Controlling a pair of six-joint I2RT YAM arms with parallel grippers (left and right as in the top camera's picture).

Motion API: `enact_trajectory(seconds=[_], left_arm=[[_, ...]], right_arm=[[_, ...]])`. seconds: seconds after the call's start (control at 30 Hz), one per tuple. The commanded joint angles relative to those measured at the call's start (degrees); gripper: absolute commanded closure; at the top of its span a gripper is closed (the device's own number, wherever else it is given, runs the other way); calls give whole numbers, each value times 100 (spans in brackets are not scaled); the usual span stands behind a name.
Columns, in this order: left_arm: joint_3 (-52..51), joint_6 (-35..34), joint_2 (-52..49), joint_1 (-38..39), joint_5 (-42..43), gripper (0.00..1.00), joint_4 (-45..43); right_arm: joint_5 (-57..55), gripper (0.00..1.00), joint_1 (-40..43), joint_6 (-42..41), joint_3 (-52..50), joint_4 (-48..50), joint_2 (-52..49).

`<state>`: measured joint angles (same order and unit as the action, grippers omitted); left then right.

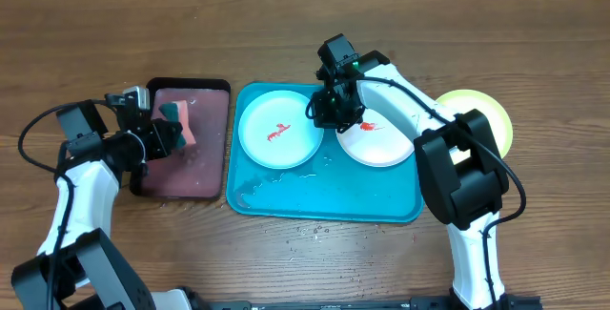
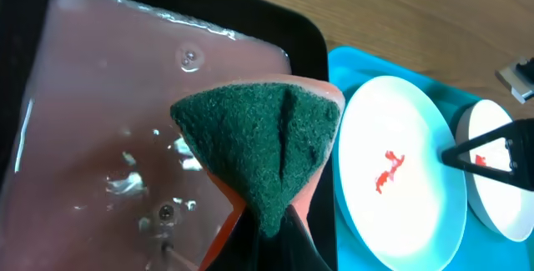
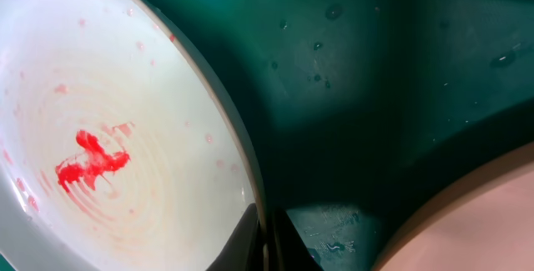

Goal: Clean dirty plates on tray and stack at the side
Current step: 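Grasp the sponge with the left gripper and dip it in water, then bring the sponge in the left gripper to the left white plate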

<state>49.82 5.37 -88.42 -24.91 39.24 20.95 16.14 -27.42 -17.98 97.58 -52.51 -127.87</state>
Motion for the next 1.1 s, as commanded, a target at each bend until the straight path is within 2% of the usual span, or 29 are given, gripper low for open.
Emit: enact_trajectory(seconds=[0.0,0.77,0.83,0.9,0.97,1.07], left_arm=[[-55,240,-17,-24,280,96,-96],[-55,151,-17,-15,190,96,-133],[-55,-413,-17,17,-385,96,-131],[-55,-986,-17,131,-1333,96,-31],[-55,-1303,-20,339,-2164,96,96],[-55,-1377,-20,824,-2929,96,175]], right_arm=[[44,96,-26,-7,76,33,70],[48,96,-26,-9,76,96,70],[50,96,-28,-11,76,92,70],[48,96,-28,-11,74,68,70],[48,96,-28,-11,74,42,68],[50,96,-28,-13,74,-20,68]])
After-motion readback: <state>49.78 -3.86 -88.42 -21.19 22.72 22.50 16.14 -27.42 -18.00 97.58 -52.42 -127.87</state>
